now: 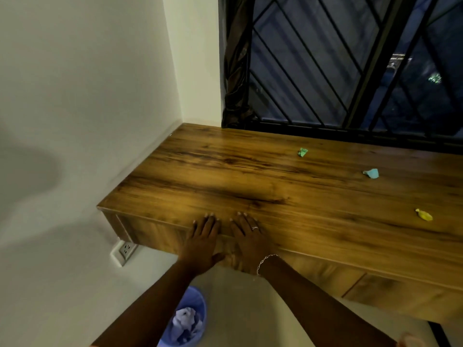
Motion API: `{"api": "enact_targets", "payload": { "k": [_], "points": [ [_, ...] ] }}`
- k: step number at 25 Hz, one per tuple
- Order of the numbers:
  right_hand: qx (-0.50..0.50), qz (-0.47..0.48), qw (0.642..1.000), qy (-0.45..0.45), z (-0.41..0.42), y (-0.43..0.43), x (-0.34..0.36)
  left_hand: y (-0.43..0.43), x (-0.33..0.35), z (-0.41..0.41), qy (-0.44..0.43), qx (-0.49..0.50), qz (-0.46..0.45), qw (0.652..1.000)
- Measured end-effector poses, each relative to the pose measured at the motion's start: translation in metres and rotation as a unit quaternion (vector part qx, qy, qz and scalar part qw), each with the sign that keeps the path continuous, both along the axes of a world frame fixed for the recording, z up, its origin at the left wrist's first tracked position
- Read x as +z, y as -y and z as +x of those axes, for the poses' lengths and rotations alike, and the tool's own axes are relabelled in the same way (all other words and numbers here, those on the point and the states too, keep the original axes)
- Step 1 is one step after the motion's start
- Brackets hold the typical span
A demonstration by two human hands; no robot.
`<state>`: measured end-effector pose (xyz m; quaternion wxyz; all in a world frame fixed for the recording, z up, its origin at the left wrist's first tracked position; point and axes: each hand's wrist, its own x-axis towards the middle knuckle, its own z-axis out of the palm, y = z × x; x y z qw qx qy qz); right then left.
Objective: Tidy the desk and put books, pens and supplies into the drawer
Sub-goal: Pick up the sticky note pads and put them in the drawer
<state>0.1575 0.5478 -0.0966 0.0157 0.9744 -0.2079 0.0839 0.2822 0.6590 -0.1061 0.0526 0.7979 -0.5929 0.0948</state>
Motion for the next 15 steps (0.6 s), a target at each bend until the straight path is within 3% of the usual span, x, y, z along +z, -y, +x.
{"api": "enact_targets", "payload": {
  "k": [2,4,6,10,15],
  "points": [
    [-0.018,0.037,0.999,-0.026,-0.012,0.003,0.012,-0.006,0.006,-0.008,-0.032,0.026,0.037,0.998],
    [-0.026,-0.012,0.999,-0.043,-0.035,0.009,0.015,-0.013,0.011,-0.028,-0.038,0.044,0.025,0.998],
    [-0.080,0.041,0.995,-0.044,-0.060,0.008,0.016,-0.016,0.013,-0.049,-0.032,0.046,-0.019,0.998],
    [-0.109,0.024,0.991,-0.068,-0.113,0.021,0.011,-0.003,0.021,-0.091,-0.061,0.024,-0.032,0.997],
    [-0.143,0.047,0.989,0.003,-0.182,0.042,0.034,0.041,0.032,-0.145,-0.080,-0.018,-0.018,0.996]
  ]
}}
